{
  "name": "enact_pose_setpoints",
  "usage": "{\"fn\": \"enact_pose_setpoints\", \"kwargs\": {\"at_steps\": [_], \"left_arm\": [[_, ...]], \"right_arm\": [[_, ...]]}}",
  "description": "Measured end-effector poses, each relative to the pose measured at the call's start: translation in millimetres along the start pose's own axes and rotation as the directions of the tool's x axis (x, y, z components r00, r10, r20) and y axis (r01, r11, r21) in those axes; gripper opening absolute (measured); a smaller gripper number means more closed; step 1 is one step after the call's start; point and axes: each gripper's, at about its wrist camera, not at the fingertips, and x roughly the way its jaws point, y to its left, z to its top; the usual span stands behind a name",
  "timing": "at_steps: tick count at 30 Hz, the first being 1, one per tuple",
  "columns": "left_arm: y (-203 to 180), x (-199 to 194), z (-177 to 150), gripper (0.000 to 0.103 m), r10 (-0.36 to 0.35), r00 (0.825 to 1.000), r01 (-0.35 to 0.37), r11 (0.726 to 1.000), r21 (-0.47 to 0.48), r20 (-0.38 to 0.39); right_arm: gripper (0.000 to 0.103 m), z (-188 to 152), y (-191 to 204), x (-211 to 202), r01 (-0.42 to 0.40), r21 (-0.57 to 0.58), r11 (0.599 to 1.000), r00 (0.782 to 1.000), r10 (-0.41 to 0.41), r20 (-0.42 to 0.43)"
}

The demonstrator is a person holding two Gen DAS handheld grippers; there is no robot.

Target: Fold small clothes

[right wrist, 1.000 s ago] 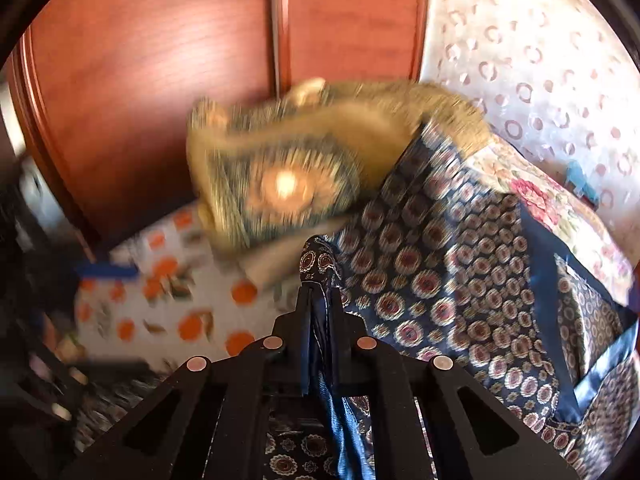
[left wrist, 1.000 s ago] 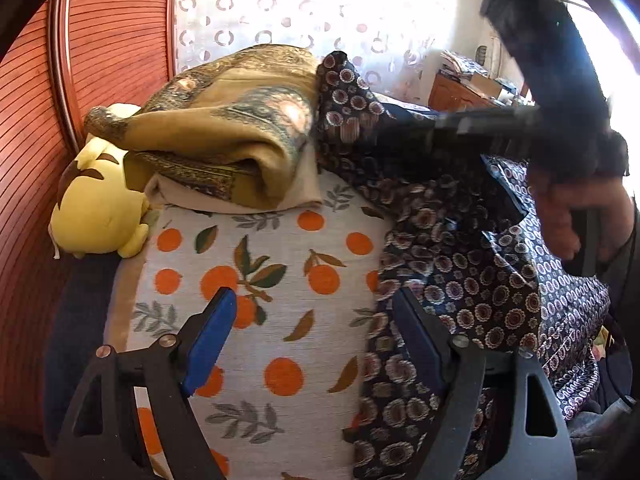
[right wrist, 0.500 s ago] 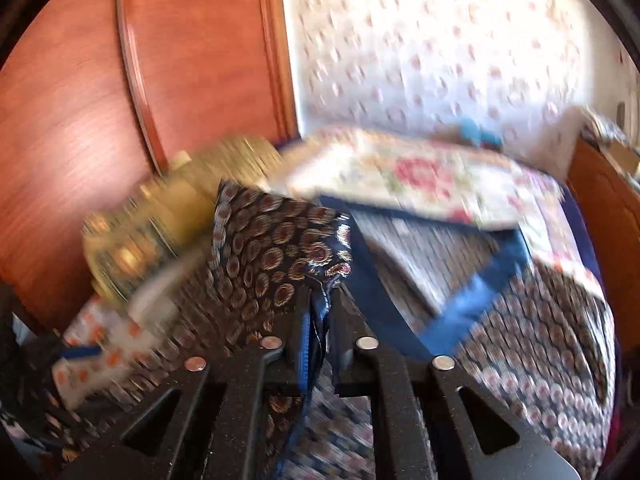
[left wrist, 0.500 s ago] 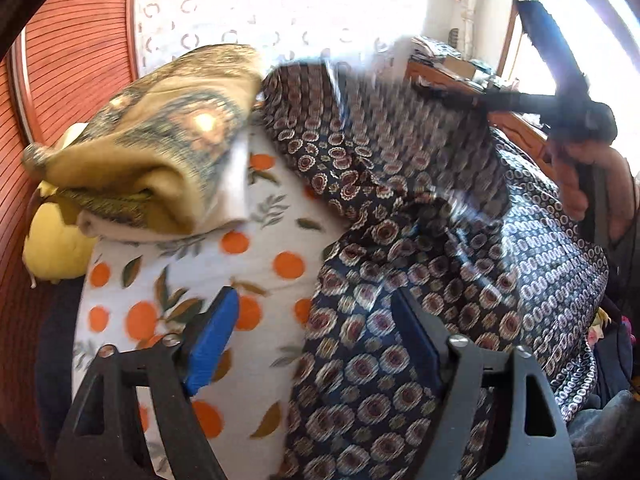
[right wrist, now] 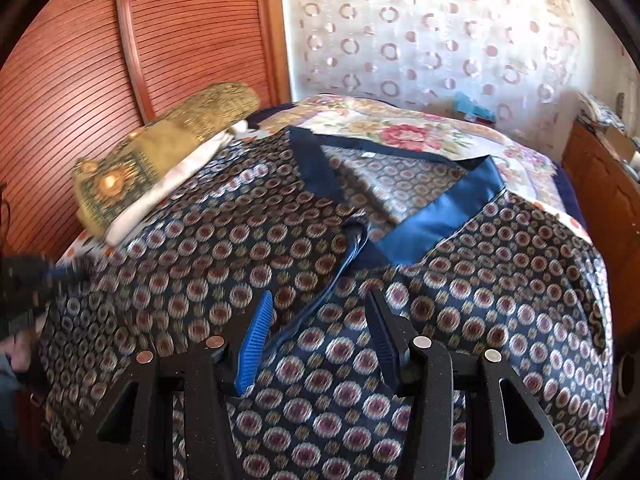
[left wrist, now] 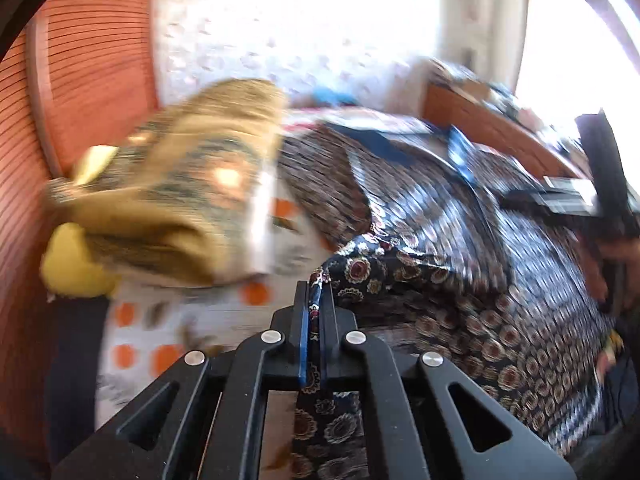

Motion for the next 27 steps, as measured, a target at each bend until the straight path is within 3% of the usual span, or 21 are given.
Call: {"fn": "enact_pose_setpoints", "kwargs": {"at_steps": [5, 10, 13, 15, 16, 18, 27], "left_arm": [[22, -9, -6, 0.005, 0.066, 0.998, -0.067, 0.997, -0.042, -0.008], [20, -21, -10, 0.008, 0.042, 0.999, -0.042, 0.998, -0.045, -0.003], [12, -26, -5, 0.025, 0.043, 0.999, -0.042, 0.999, -0.019, 0.022], [8, -32, -1, 0.048, 0.018, 0.999, -0.017, 1.000, -0.013, 0.047], [5, -36, 1, 0.054, 0.000, 0.998, 0.000, 1.000, -0.009, 0.058], [-3, -40, 4, 0.082, -0.032, 0.997, 0.032, 0.999, 0.004, 0.071], [-60, -18, 13, 0.083, -0.113, 0.993, 0.109, 0.988, 0.105, 0.028]], "right_arm": [[0.050, -8, -2, -18, -0.036, -0.017, 0.999, 0.999, 0.036, 0.001], [0.050, -18, -8, -38, -0.039, -0.025, 0.999, 0.999, 0.040, 0.011], [0.050, -27, -15, -55, -0.038, -0.007, 0.999, 0.999, 0.038, 0.019], [0.050, -36, -23, -68, -0.023, -0.001, 1.000, 0.999, 0.023, 0.030], [0.050, -39, -26, -73, -0.015, 0.004, 1.000, 0.999, 0.014, 0.034], [0.050, -47, -33, -86, -0.001, 0.020, 1.000, 0.999, 0.001, 0.046], [0.050, -96, -83, -149, 0.082, 0.107, 0.991, 0.991, -0.092, 0.095]]}}
